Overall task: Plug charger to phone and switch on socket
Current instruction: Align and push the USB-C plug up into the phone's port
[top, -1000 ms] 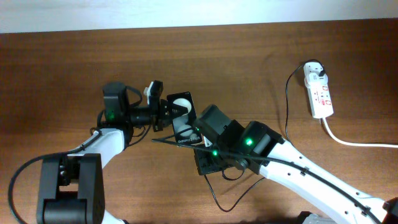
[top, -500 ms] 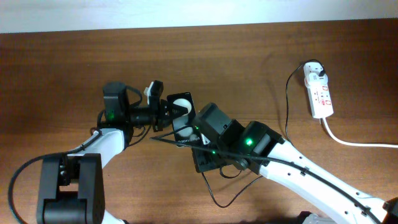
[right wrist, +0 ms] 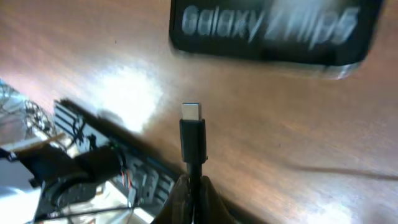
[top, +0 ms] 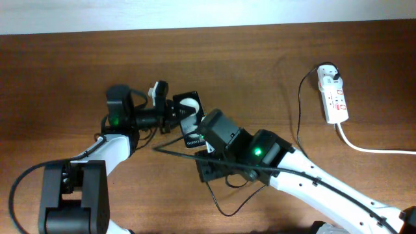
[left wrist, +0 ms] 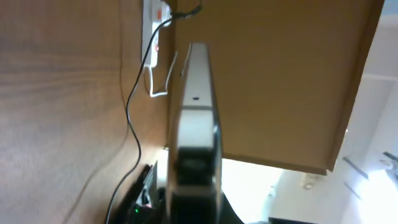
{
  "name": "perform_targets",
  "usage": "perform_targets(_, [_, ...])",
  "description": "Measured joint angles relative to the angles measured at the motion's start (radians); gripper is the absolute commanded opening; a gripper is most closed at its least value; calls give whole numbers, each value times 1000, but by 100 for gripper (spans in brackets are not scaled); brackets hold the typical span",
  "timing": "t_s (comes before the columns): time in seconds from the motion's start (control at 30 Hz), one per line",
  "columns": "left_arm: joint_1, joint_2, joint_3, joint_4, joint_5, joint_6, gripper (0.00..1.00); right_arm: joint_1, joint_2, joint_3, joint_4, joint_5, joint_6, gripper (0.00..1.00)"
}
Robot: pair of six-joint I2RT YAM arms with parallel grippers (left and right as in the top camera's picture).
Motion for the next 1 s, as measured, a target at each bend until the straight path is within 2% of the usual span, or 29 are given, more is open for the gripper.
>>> perform_targets(0.07, [0, 0, 0, 54, -8, 5, 0, 5, 0, 0, -57, 0, 0, 4])
perform_targets(0.23, [0, 1, 0, 93, 5, 9, 0, 5, 0, 0, -64, 43, 48, 4])
perform_targets(0.67, [0, 1, 0, 100, 44, 8, 0, 5, 0, 0, -16, 85, 57, 4])
perform_targets(1.0, [0, 1, 0, 100, 48, -73, 0, 5, 0, 0, -14, 87, 64, 4])
